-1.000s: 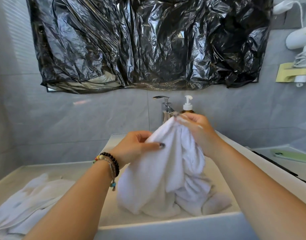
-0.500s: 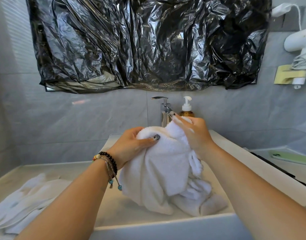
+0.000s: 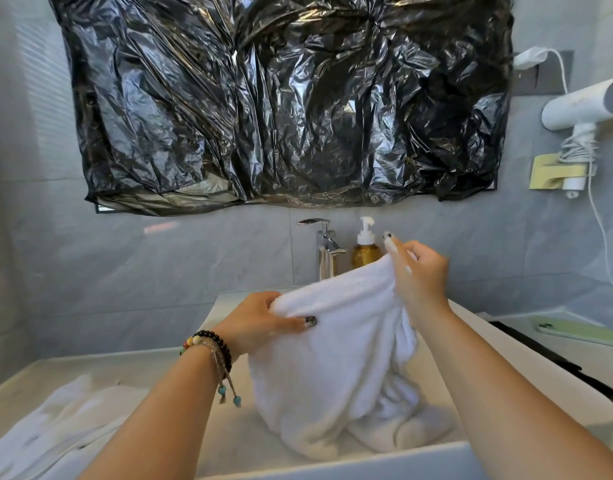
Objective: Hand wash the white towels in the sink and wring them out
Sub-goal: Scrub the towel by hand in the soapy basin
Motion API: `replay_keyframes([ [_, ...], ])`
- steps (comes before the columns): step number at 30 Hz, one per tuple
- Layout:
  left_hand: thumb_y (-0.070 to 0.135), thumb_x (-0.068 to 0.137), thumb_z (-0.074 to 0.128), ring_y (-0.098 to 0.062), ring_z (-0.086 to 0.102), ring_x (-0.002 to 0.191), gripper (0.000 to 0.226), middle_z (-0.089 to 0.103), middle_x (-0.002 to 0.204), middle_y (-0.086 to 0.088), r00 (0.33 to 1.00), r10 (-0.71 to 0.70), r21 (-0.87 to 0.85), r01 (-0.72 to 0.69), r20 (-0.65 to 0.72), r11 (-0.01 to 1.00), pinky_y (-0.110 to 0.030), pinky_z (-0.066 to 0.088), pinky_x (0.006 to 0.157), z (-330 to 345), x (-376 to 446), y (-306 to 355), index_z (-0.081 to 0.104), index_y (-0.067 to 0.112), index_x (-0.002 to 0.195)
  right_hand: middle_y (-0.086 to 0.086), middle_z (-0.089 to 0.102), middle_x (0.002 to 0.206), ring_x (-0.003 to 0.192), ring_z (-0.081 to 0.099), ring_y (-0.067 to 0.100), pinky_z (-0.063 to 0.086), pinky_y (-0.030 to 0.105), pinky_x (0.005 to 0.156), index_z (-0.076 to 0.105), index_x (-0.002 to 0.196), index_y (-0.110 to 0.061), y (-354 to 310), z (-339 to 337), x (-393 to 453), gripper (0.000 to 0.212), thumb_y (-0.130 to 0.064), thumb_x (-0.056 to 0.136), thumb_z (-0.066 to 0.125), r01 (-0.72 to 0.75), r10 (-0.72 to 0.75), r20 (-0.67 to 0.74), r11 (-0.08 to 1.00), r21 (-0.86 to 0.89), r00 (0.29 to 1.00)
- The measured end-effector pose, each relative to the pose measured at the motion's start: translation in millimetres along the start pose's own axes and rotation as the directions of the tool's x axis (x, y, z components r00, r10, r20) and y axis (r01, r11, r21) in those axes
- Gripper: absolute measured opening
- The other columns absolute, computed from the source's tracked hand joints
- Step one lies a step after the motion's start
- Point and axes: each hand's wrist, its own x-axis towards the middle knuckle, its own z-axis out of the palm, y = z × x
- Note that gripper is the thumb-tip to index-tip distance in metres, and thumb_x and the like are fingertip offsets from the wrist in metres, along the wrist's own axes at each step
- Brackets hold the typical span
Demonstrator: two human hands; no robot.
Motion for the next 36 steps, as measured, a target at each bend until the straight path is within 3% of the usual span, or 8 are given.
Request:
replay_keyframes([
  [4, 0.027, 0.061, 0.082, -0.031, 0.072, 0.097, 0.063, 0.073, 0.109, -0.015, 0.995, 0.038, -0.37, -0.068, -0.088, 0.927, -0.042, 0.06, 0.082, -3.1, -3.1, 1.7, 0.061, 0.004, 0.116, -0.012, 0.059, 0.069, 0.067, 0.052, 0.005, 0.04, 0.028, 0.063, 0.064, 0.079, -0.023, 11.7, 6.0, -16.0, 0.026, -0.048, 0.074, 0.064, 0.27, -0.124, 0.46, 0.926, -0.265, 0.879],
  [7, 0.031, 0.069, 0.075, -0.028, 0.069, 0.091, 0.06, 0.07, 0.105, -0.016, 0.995, 0.07, -0.569, -0.101, -0.075, 0.816, -0.035, 0.057, 0.075, 1.6, -1.7, 12.2, 0.056, 0.0, 0.116, -0.003, 0.056, 0.121, 0.113, 0.051, 0.013, 0.044, 0.034, 0.094, 0.042, 0.135, -0.037, 13.5, 21.5, -29.7, 0.065, -0.066, 0.077, 0.046, 0.43, -0.041, 0.718, 0.824, -0.369, 0.695],
  [13, 0.025, 0.073, 0.071, -0.026, 0.069, 0.086, 0.056, 0.071, 0.101, -0.019, 0.97, 0.17, -0.656, -0.244, -0.176, 0.714, -0.031, 0.056, 0.068, 8.8, 12.4, 30.7, 0.06, -0.005, 0.119, -0.003, 0.061, 0.086, 0.087, 0.056, 0.015, 0.045, 0.03, 0.073, 0.064, 0.095, -0.006, -11.1, 43.5, -29.9, 0.042, -0.047, 0.084, 0.061, -0.032, 0.012, 0.673, 0.999, 0.016, 0.74],
  [17, 0.018, 0.068, 0.075, -0.029, 0.07, 0.094, 0.053, 0.072, 0.11, -0.02, 0.955, 0.185, -0.638, -0.292, -0.231, 0.713, -0.034, 0.057, 0.076, 4.4, 21.5, 35.4, 0.065, 0.001, 0.117, -0.01, 0.057, 0.063, 0.057, 0.048, -0.001, 0.036, 0.019, 0.057, 0.062, 0.08, -0.01, -20.4, 45.6, -3.6, 0.021, -0.016, 0.071, 0.081, 0.046, -0.084, 0.541, 0.995, 0.084, 0.837],
  [22, 0.033, 0.094, 0.06, -0.031, 0.063, 0.119, 0.045, 0.067, 0.126, -0.017, 0.972, 0.197, -0.563, -0.092, 0.129, 0.821, -0.042, 0.047, 0.103, -1.1, 35.2, 46.9, 0.063, 0.004, 0.128, -0.012, 0.047, 0.059, 0.057, 0.04, 0.005, 0.032, 0.021, 0.054, 0.054, 0.073, -0.014, -10.8, 51.1, 7.9, 0.018, -0.024, 0.07, 0.068, 0.184, -0.203, 0.318, 0.979, 0.089, 0.926],
  [27, 0.018, 0.09, 0.07, -0.025, 0.068, 0.11, 0.034, 0.071, 0.119, -0.012, 0.966, 0.255, -0.506, -0.243, -0.046, 0.828, -0.033, 0.055, 0.092, -4.4, 47.9, 32.0, 0.065, 0.005, 0.122, 0.001, 0.061, 0.09, 0.075, 0.055, 0.008, 0.041, 0.02, 0.068, 0.061, 0.088, 0.001, -4.1, 49.5, 8.0, 0.035, -0.02, 0.06, 0.066, 0.094, -0.135, 0.497, 0.99, 0.107, 0.857],
  [32, 0.004, 0.066, 0.069, -0.025, 0.067, 0.087, 0.039, 0.07, 0.095, -0.014, 0.947, 0.29, -0.521, -0.32, -0.141, 0.792, -0.03, 0.057, 0.071, -8.6, 41.3, 21.8, 0.062, 0.002, 0.105, 0.011, 0.053, 0.078, 0.073, 0.045, 0.022, 0.027, 0.037, 0.064, 0.064, 0.078, -0.016, -6.6, 49.7, 3.1, 0.026, -0.038, 0.067, 0.074, -0.351, 0.102, 0.728, 0.915, 0.199, 0.678],
  [36, -0.004, 0.07, 0.062, -0.033, 0.068, 0.091, 0.043, 0.068, 0.103, -0.026, 0.945, 0.326, -0.585, -0.286, -0.04, 0.759, -0.039, 0.058, 0.079, -8.0, 32.9, 28.3, 0.061, -0.007, 0.113, 0.009, 0.069, 0.089, 0.079, 0.06, 0.015, 0.043, 0.027, 0.068, 0.071, 0.097, -0.01, -6.2, 44.4, 1.1, 0.032, -0.034, 0.075, 0.071, -0.19, 0.113, 0.792, 0.982, 0.003, 0.6],
])
